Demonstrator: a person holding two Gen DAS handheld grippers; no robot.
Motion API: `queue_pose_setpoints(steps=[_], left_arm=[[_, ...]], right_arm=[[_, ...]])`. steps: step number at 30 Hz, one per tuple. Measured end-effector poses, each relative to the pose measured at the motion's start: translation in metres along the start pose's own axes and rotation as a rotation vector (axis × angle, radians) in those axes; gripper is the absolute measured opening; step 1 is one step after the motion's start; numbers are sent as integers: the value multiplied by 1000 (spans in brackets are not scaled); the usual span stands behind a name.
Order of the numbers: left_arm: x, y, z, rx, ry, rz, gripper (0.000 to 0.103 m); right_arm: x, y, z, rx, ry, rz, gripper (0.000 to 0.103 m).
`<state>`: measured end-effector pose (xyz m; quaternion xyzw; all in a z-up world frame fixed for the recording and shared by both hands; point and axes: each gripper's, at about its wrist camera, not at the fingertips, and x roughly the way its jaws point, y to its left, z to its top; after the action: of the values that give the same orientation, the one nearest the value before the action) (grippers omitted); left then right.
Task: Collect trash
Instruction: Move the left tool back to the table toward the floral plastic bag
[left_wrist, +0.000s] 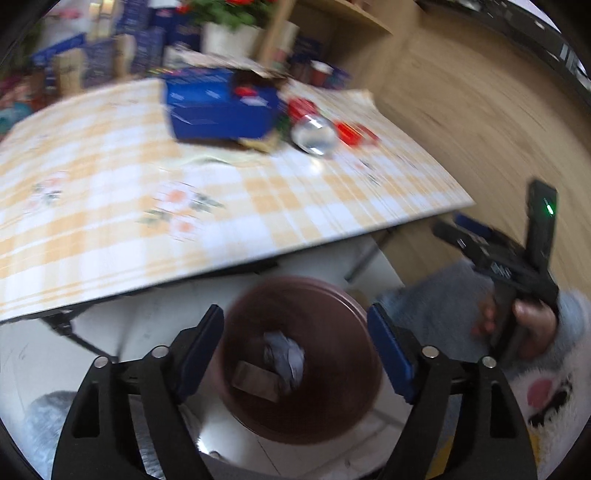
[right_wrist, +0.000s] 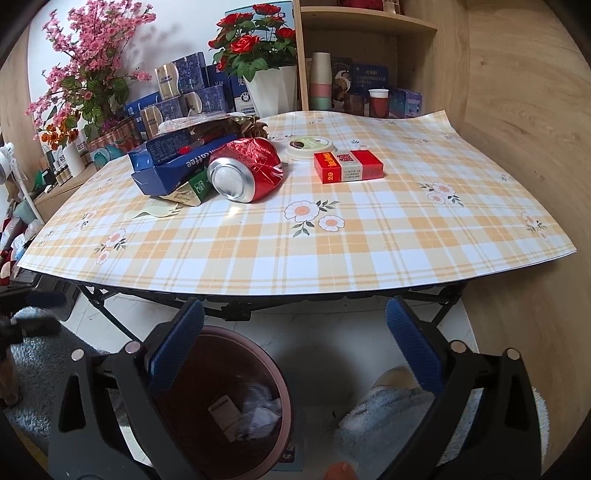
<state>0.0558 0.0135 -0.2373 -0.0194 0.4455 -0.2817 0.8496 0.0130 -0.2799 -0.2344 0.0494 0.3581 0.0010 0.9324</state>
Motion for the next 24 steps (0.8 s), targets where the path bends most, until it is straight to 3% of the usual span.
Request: queue_pose_setpoints(steps=[5,10,14,17,20,24], left_arm=[[-17,10,2,-70,-101,109,90],[-23,22,5,-128,-133,135,91],[-25,28,6,-169,-141,152,91],[-29,35,12,-191,-146,118,91],[-32,36,28,-168,-141,60,91],[-36,27,68,-58,-167,91,91]], right_arm=[[2,5,1,-22,12,-31,97],[3,6,3,-29,18,-64,97],[4,-1,8,3,24,-33,97],[6,-8,16,35,39,4,97],[6,-13,27,49,40,80,97],[10,-19,45,64,24,131,97]])
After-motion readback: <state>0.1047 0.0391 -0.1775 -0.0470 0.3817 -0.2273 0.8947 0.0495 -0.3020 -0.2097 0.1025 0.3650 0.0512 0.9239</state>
